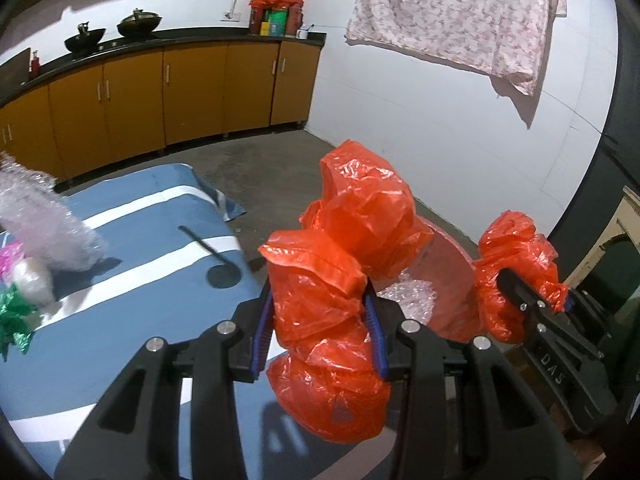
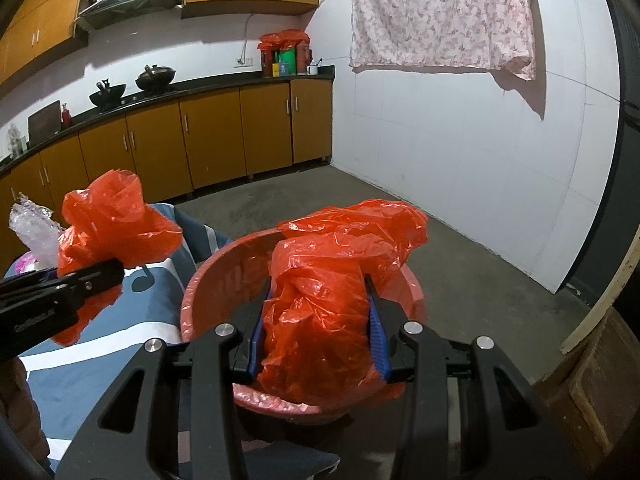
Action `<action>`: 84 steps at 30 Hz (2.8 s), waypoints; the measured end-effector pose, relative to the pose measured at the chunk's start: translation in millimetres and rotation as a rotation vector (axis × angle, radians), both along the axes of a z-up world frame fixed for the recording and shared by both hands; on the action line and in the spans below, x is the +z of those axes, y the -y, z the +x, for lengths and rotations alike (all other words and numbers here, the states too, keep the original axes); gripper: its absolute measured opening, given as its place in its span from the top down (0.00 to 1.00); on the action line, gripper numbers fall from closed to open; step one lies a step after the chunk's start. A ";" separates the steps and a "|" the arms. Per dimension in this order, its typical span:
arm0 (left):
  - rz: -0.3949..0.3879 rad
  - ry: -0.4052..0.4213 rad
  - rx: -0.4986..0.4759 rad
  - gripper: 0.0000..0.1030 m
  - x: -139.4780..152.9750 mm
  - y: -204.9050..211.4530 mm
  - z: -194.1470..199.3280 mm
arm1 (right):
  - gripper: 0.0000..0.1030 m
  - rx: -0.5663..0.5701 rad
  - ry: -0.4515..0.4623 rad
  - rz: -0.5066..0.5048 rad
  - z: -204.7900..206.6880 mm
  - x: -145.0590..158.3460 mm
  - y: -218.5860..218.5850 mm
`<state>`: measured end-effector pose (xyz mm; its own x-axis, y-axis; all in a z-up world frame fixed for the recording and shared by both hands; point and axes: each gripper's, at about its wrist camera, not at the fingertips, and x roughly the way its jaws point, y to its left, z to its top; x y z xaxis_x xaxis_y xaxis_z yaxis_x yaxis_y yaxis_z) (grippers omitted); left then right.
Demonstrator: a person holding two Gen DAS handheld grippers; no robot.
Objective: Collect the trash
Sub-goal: 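Carry both orange bags over the red basket, then open both tools to drop the orange bags into the red basket, then grasp the bubble wrap with the right tool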
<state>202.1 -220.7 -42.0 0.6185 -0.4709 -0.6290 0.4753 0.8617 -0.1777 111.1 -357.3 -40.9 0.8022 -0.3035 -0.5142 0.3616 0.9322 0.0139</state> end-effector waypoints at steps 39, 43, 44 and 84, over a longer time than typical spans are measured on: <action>-0.003 -0.049 0.014 0.26 -20.8 15.5 47.0 | 0.23 0.030 0.040 0.013 13.2 -0.7 20.8; 0.031 0.002 0.066 0.22 -17.8 -13.6 31.8 | 0.17 0.033 0.046 0.007 10.4 1.4 12.7; 0.040 0.016 0.078 0.21 -17.6 -21.5 27.2 | 0.17 0.039 0.045 0.010 11.0 1.4 10.1; 0.114 0.107 0.834 0.17 -23.2 -406.9 -31.5 | 0.14 0.631 0.063 -0.082 170.8 0.9 -319.0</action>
<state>170.6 186.2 -65.2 0.7939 0.2282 -0.5637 -0.3140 0.9476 -0.0586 281.9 -38.3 -40.1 0.8670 0.2011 -0.4559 -0.2567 0.9644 -0.0628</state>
